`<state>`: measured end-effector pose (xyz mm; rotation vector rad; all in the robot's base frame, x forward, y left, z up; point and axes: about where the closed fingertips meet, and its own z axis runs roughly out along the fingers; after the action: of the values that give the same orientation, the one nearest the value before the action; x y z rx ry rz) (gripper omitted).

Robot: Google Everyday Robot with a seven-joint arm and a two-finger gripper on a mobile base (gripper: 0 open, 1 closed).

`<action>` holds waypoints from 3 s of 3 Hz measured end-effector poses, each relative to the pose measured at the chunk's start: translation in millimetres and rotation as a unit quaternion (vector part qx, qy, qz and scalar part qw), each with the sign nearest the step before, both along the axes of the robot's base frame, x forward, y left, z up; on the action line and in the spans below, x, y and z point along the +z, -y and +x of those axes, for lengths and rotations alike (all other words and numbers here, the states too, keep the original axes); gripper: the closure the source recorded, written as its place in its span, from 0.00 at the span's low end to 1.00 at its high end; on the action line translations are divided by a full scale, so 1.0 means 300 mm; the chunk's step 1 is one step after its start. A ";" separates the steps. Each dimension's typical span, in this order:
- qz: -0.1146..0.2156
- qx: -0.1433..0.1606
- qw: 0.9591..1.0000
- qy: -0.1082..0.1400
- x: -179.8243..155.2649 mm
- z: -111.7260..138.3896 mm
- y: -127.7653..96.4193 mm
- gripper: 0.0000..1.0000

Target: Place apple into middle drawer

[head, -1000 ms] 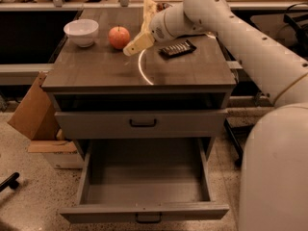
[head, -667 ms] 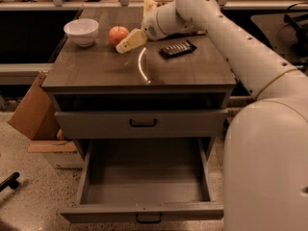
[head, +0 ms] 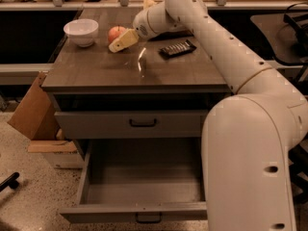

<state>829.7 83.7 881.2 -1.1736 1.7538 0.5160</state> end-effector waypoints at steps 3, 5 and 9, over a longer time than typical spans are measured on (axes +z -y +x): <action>0.013 0.020 0.999 -0.022 -0.079 0.058 -0.108 0.18; 0.019 0.042 0.999 -0.010 -0.054 0.039 -0.149 0.65; 0.049 0.135 0.988 0.051 0.085 -0.247 -0.137 1.00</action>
Offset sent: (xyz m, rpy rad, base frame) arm 0.0255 0.0244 -0.0190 0.0288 0.0451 0.0300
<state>755.6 124.7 906.7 -1.3505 1.4745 0.6833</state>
